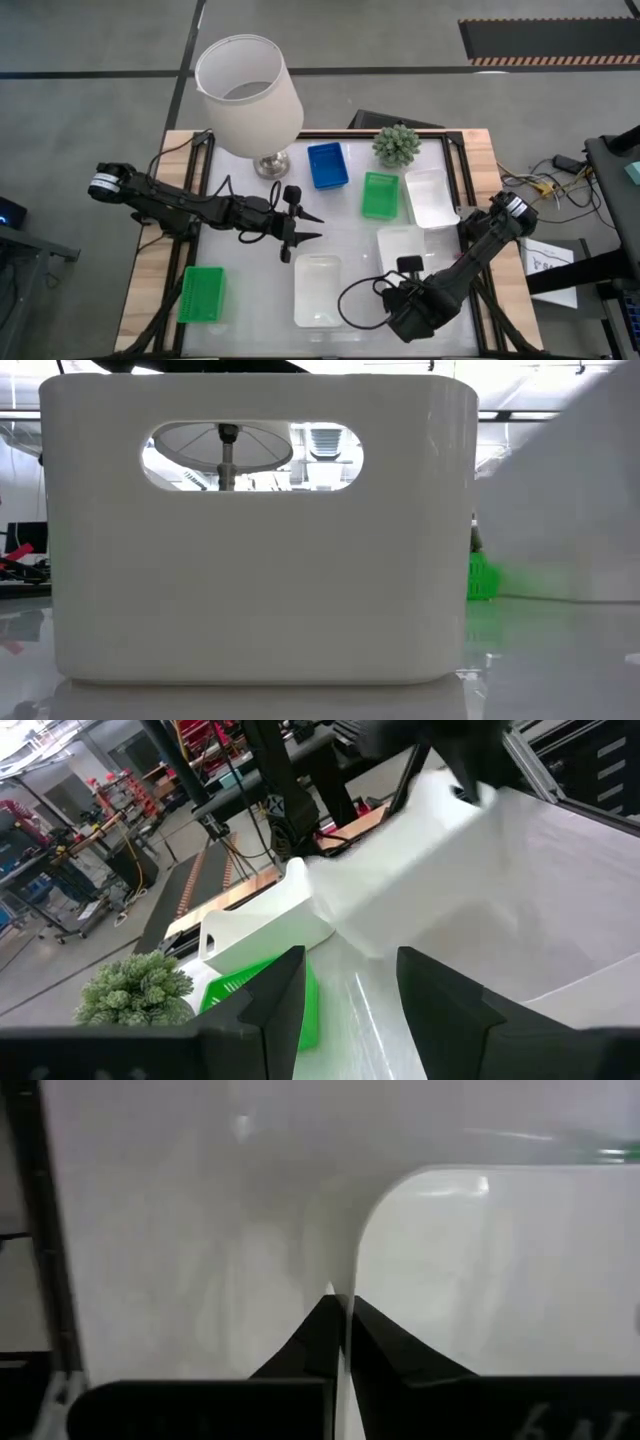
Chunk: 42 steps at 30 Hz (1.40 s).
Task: Stack baskets by color
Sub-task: Stack the bottom right white bin on the top white bin
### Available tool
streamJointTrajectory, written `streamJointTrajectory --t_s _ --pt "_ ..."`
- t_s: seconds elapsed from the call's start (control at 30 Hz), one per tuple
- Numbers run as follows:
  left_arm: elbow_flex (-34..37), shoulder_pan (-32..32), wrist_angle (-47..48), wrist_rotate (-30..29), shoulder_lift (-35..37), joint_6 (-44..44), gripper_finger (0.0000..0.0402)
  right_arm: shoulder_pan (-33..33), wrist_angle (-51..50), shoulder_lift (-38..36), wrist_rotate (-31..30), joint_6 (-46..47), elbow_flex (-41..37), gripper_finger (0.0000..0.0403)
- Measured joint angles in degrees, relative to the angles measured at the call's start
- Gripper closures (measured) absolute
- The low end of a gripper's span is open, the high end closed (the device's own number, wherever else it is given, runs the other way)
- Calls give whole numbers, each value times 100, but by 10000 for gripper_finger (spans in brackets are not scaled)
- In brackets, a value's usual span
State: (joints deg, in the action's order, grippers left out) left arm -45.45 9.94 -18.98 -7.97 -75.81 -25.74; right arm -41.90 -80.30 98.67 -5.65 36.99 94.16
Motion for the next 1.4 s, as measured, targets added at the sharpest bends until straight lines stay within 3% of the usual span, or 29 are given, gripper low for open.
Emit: streamJointTrajectory --t_s 0.13,0.2,0.53,0.93,1.4 --pt "0 0 -2 0 0 0 258 76 -977 -21 -568 -5 486 394" --pt "0 2 -2 0 0 -2 258 169 -981 -151 -732 -222 496 394" --pt "18 2 5 0 0 -4 258 859 -984 -1794 -1523 -1095 -579 394" --pt "48 -11 -5 0 0 -4 258 1581 -907 -3898 -1583 -1175 -2735 394" --pt "48 -11 -160 -455 0 -4 258 1586 -364 -4089 -1429 -1612 -4008 394"
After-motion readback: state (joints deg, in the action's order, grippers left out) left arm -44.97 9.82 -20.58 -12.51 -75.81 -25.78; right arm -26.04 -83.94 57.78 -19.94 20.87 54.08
